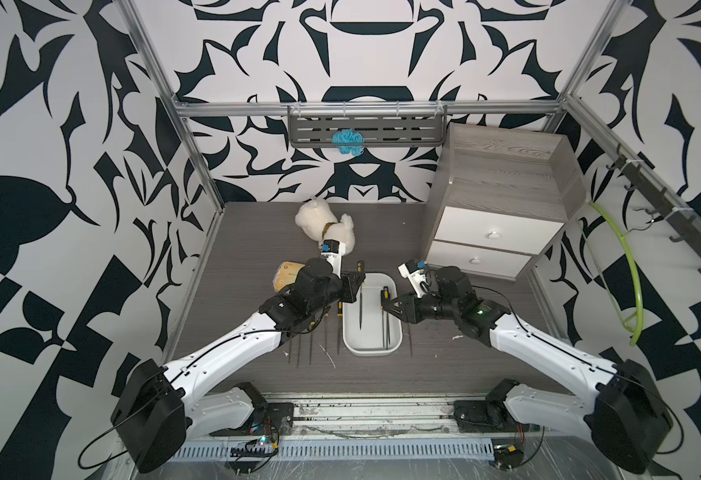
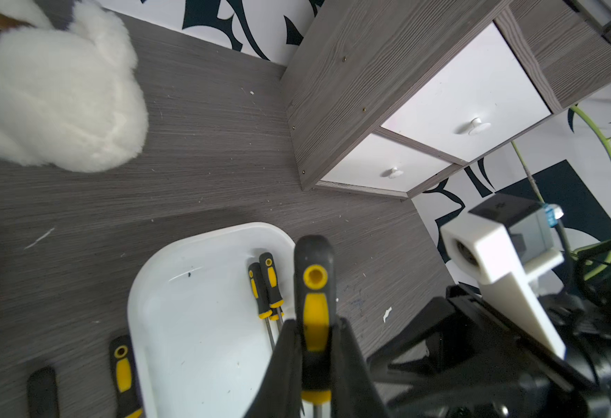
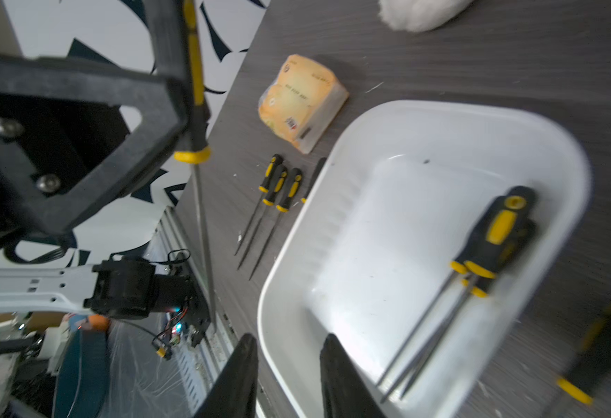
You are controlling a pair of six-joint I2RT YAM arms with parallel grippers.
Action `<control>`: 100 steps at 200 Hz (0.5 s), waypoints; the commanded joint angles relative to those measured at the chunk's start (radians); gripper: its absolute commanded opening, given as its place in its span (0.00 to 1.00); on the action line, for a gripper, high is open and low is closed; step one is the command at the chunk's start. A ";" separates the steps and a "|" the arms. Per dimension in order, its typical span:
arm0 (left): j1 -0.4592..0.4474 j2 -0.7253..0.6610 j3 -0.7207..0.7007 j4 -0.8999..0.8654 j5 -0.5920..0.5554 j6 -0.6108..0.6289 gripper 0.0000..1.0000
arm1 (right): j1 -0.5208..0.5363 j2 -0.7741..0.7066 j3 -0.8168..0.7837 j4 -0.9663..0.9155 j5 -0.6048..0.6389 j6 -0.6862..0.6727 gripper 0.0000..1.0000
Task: Take the file tool out of the storage box
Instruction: Pick up the file tool from the storage box.
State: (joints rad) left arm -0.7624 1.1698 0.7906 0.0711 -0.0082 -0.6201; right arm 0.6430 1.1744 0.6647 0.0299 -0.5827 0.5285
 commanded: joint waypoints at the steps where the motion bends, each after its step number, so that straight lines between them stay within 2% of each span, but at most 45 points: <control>1: 0.000 -0.001 0.010 0.021 -0.016 0.030 0.00 | 0.087 0.038 0.037 0.108 -0.030 0.006 0.35; 28: 0.001 0.010 0.007 0.029 0.002 0.023 0.00 | 0.152 0.110 0.069 0.128 -0.017 0.000 0.35; 61: 0.000 0.021 0.012 0.016 -0.008 0.028 0.00 | 0.171 0.151 0.083 0.140 -0.003 -0.005 0.34; 100: -0.013 0.044 0.022 0.006 -0.017 0.028 0.00 | 0.172 0.163 0.108 0.122 0.034 -0.016 0.22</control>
State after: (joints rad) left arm -0.7673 1.1973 0.7914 0.0784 -0.0154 -0.6052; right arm 0.8093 1.3479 0.7139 0.1215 -0.5793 0.5259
